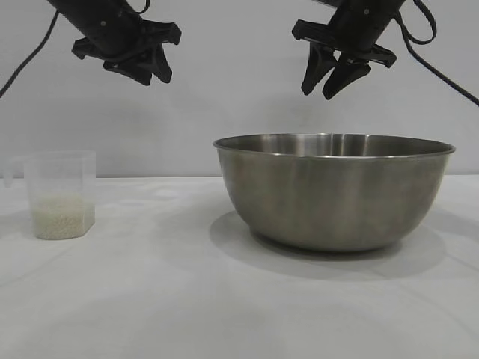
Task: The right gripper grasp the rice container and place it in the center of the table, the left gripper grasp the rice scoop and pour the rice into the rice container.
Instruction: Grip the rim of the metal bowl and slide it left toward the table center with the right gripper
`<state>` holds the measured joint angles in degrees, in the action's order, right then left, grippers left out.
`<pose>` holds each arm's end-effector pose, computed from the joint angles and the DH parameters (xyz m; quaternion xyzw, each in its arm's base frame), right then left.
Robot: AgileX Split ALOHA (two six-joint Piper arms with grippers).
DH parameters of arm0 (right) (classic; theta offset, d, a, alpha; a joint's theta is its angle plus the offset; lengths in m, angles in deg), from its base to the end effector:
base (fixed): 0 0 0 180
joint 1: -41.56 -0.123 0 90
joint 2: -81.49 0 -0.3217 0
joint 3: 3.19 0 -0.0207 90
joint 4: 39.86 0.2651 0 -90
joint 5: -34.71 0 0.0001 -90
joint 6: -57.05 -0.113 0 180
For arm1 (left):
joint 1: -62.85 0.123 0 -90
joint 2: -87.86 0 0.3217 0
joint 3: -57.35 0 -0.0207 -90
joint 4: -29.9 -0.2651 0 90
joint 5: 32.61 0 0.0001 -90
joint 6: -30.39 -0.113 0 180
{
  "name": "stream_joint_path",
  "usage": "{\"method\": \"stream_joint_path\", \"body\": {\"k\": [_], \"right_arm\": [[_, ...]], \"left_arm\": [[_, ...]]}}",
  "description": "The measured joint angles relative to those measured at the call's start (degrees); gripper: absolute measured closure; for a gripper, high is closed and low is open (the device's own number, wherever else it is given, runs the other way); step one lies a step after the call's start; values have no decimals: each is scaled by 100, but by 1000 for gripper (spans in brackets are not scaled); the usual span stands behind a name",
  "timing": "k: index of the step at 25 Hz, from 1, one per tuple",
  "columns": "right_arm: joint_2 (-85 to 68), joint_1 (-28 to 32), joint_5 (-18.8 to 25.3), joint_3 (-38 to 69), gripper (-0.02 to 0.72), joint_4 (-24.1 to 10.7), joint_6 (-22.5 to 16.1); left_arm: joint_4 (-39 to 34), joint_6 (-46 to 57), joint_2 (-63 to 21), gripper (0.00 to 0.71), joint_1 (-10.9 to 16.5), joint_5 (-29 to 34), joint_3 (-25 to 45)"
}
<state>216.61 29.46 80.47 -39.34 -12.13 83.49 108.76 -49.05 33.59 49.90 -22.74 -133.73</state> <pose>0.5393 0.1542 0.2460 -0.2040 0.9088 0.1759 0.3186 0.5191 -0.1390 0.2426 0.1451 0.8363 -0.1271 0.5132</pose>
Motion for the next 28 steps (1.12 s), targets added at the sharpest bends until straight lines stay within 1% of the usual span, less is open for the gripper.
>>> {"method": "stream_joint_path", "body": {"k": [1, 2, 6, 12, 15, 19, 22, 23, 24, 26, 28], "right_arm": [[0, 0, 0, 0, 427, 0, 0], [0, 0, 0, 0, 372, 25, 0], [0, 0, 0, 0, 241, 80, 0], [0, 0, 41, 0, 249, 87, 0], [0, 0, 264, 0, 249, 87, 0], [-230, 48, 707, 0, 249, 16, -13], [-534, 214, 1491, 0, 249, -18, -129], [-643, 293, 1863, 0, 249, -45, -231], [-701, 374, 2147, 0, 249, -80, -318], [-783, 494, 2404, 0, 249, -264, -513], [-879, 538, 2463, 71, 249, -494, -677]], "left_arm": [[0, 0, 0, 472, 0, 0, 0], [0, 0, 0, 472, 0, 0, 0], [0, 0, 0, 472, 0, 0, 0], [0, 0, 0, 472, 0, 0, 0], [0, 0, 0, 472, 0, 0, 0], [0, 0, 0, 472, 0, 0, 0], [0, 0, 0, 472, 0, 0, 0], [-14, 0, 0, 472, 0, 0, 0], [-39, 0, 0, 472, 0, 0, 0], [-59, 0, -11, 472, 0, 0, 0], [-73, 0, -23, 472, 0, 10, 0]]}}
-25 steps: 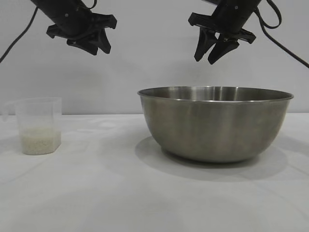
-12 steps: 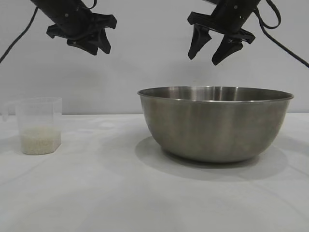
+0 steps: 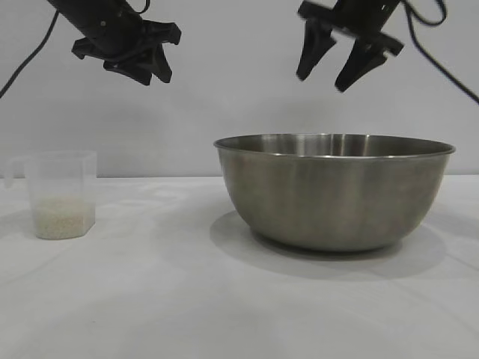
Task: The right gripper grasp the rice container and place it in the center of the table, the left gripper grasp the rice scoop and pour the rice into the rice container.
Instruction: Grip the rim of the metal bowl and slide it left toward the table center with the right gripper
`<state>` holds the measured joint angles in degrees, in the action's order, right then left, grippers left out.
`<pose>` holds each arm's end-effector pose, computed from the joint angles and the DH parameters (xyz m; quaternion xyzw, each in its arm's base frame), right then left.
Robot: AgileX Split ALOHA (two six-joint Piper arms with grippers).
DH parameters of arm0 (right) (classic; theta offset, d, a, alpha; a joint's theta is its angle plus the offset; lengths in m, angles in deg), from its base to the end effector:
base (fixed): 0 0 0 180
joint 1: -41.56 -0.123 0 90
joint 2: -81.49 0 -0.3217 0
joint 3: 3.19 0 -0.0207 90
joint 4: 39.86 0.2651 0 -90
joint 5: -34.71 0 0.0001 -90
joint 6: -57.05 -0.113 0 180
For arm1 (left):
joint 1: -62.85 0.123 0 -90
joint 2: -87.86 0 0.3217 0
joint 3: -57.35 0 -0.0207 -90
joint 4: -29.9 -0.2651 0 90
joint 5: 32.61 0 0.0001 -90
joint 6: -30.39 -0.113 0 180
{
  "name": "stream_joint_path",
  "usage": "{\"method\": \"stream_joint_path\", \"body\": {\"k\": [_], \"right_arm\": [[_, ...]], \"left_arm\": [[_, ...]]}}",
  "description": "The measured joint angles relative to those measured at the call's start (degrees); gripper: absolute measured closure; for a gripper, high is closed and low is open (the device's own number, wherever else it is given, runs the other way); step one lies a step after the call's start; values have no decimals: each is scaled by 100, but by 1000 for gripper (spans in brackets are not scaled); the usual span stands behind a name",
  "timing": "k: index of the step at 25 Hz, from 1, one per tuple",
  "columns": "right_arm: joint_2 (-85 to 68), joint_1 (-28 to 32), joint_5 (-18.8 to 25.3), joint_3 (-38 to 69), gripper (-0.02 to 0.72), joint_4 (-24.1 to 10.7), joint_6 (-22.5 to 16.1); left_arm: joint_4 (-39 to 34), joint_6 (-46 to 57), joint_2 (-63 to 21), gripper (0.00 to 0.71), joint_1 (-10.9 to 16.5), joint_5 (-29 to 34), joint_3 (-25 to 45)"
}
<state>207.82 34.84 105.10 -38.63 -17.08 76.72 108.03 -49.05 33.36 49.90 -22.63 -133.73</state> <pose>0.4841 0.0985 0.3000 -0.1866 0.9497 0.1751 0.1803 0.5184 -0.1390 0.2445 0.1509 0.8349 -0.1244 0.5145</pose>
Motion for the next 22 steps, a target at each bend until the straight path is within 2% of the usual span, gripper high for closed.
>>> {"method": "stream_joint_path", "body": {"k": [1, 2, 3, 10, 14, 22], "right_arm": [[-98, 7, 18, 89, 249, -118, -78], [-209, 7, 26, 227, 295, -158, -118], [-319, 7, 26, 382, 305, -173, -146], [-841, 7, 26, 2201, 302, -237, -163], [-841, 7, 4, 2843, 302, -237, -128], [-772, 7, -597, 3287, 302, -264, -89]], "left_arm": [[-4, 0, -9, 472, 0, 0, 0], [-14, 0, -22, 472, 0, 0, 0], [-14, 0, -35, 472, 0, 0, 0], [-14, 0, -88, 472, 0, 0, 0], [-14, 0, -88, 472, 0, 0, 0], [-27, 0, -88, 472, 0, 0, 0]]}}
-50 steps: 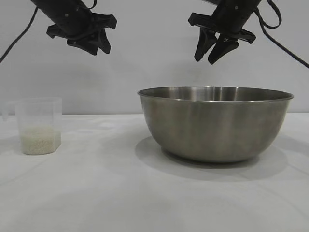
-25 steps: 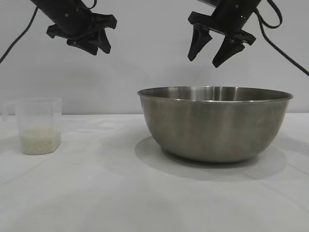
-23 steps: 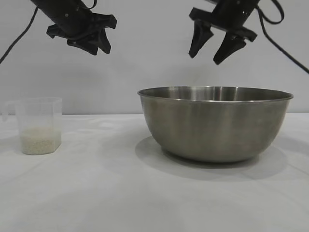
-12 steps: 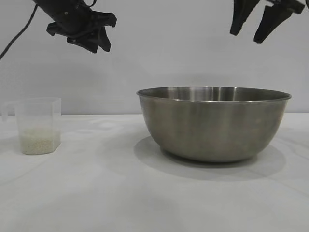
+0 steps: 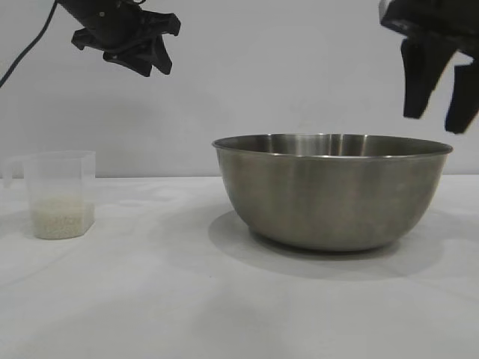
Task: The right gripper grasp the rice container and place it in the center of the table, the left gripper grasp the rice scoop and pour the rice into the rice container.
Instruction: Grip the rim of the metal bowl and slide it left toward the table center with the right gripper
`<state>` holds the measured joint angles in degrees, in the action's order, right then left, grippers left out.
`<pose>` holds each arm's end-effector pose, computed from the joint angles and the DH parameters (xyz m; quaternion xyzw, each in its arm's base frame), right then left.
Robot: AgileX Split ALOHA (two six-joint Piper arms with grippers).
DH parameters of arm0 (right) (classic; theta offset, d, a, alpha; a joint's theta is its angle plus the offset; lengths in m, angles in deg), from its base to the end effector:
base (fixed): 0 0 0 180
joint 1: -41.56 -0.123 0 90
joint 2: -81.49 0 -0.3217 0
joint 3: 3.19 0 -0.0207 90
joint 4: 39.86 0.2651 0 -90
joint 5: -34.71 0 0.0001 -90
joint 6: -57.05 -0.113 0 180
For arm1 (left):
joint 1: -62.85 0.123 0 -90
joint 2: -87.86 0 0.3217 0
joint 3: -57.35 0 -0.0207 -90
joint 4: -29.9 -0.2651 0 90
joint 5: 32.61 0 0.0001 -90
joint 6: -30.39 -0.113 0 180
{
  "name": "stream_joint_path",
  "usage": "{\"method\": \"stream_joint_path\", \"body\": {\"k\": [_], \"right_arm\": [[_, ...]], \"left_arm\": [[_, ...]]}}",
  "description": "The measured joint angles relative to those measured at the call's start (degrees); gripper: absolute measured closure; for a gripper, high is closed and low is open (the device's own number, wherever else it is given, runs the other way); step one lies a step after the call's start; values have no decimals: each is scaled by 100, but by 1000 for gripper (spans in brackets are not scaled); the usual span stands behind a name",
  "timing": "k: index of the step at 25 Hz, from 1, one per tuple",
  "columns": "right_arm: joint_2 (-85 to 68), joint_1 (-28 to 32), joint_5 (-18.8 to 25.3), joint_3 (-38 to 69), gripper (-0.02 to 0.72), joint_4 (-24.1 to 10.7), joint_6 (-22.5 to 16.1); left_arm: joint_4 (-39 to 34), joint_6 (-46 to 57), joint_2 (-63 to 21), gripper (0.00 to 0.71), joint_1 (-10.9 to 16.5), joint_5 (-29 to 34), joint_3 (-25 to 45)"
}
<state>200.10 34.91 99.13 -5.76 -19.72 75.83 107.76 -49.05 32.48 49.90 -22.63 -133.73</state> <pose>0.3963 0.0815 0.2002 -0.1424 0.9772 0.1569 0.0127 0.5165 -0.1385 0.2526 0.1529 0.8307 -0.1233 0.5210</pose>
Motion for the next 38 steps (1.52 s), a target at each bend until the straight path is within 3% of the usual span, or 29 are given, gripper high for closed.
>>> {"method": "stream_joint_path", "body": {"k": [8, 11, 14, 17, 21, 33, 34, 35, 38], "right_arm": [[299, 0, -550, 3, 302, 183, 0], [346, 0, -586, 3, 421, 195, 8], [381, 0, -590, 3, 611, 260, 14], [428, -12, -600, 3, 703, 389, 73], [437, -61, -682, 3, 703, 581, 139], [437, -535, -965, 13, 703, 698, 160], [437, -535, -974, 13, 654, 698, 160], [437, -535, -974, 13, 654, 698, 203], [211, -535, -974, 13, 431, 683, 277]], "left_arm": [[-29, 14, 0, 472, 0, 8, 0], [-43, 14, 0, 472, 0, 8, 0], [-43, 14, 0, 472, 0, 8, 0], [-43, 14, 0, 472, 0, 8, 0], [-43, 14, 0, 472, 0, 8, 0], [-43, 3, 0, 472, 0, 8, 0], [-43, 3, 0, 472, 0, 8, 0], [-43, 3, 0, 472, 0, 8, 0], [-43, 12, 0, 472, 0, 24, 0]]}}
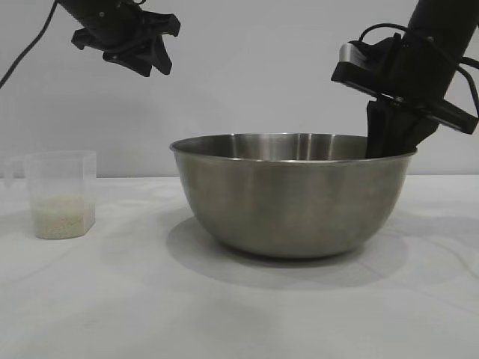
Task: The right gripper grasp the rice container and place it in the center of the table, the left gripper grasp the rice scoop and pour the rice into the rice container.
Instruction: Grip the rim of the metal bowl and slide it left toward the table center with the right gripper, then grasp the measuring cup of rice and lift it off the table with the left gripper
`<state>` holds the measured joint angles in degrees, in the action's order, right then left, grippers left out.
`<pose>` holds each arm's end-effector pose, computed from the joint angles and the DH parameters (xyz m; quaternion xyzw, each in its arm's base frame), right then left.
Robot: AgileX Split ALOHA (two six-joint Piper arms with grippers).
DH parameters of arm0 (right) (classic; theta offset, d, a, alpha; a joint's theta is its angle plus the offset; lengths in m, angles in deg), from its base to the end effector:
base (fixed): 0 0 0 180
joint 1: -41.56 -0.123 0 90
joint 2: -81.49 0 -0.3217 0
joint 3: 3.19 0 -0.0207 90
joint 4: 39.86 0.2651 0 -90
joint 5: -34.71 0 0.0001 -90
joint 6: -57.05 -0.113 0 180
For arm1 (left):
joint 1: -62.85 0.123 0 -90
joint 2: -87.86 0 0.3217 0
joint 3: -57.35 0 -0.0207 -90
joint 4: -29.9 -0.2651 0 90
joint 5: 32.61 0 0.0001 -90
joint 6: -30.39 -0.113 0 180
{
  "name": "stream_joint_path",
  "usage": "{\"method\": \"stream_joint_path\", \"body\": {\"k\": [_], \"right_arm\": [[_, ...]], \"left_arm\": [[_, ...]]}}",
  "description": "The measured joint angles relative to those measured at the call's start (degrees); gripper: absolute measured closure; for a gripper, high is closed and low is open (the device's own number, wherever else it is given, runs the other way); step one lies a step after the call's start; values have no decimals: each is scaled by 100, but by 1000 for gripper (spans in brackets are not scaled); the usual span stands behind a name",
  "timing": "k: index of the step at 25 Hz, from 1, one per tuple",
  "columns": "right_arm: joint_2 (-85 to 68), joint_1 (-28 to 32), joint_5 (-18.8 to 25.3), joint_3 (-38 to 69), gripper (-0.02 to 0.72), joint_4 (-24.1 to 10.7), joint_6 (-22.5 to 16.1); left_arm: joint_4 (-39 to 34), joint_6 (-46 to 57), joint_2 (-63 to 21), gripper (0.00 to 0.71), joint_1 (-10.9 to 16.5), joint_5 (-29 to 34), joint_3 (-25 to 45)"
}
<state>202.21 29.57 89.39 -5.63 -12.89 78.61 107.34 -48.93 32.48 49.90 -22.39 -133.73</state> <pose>0.4081 0.1294 0.1889 -0.1625 0.9648 0.1925 0.0760 0.5163 -0.1389 0.2524 0.1561 0.8306 -0.1235 0.5201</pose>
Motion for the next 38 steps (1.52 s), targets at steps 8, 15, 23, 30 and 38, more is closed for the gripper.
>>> {"method": "stream_joint_path", "body": {"k": [8, 15, 23, 30, 38], "right_arm": [[-1473, 0, -304, 0, 205, -359, 126], [-3125, 0, -1563, 1836, 221, -382, 594], [-5844, 0, -2076, 4118, 272, -635, 637], [-8216, 0, -936, 4541, 272, -1164, -102], [-9419, 0, 972, 4564, 272, -1478, -874]], "left_arm": [[-4, 0, 0, 472, 0, 10, 0], [-38, 0, -110, 472, 0, 30, 0], [-1714, 1282, -473, 472, 0, 509, 0], [-2770, 2436, -1053, 472, 0, 357, 820], [-2617, 2381, -2084, 472, 0, -692, 2531]]}}
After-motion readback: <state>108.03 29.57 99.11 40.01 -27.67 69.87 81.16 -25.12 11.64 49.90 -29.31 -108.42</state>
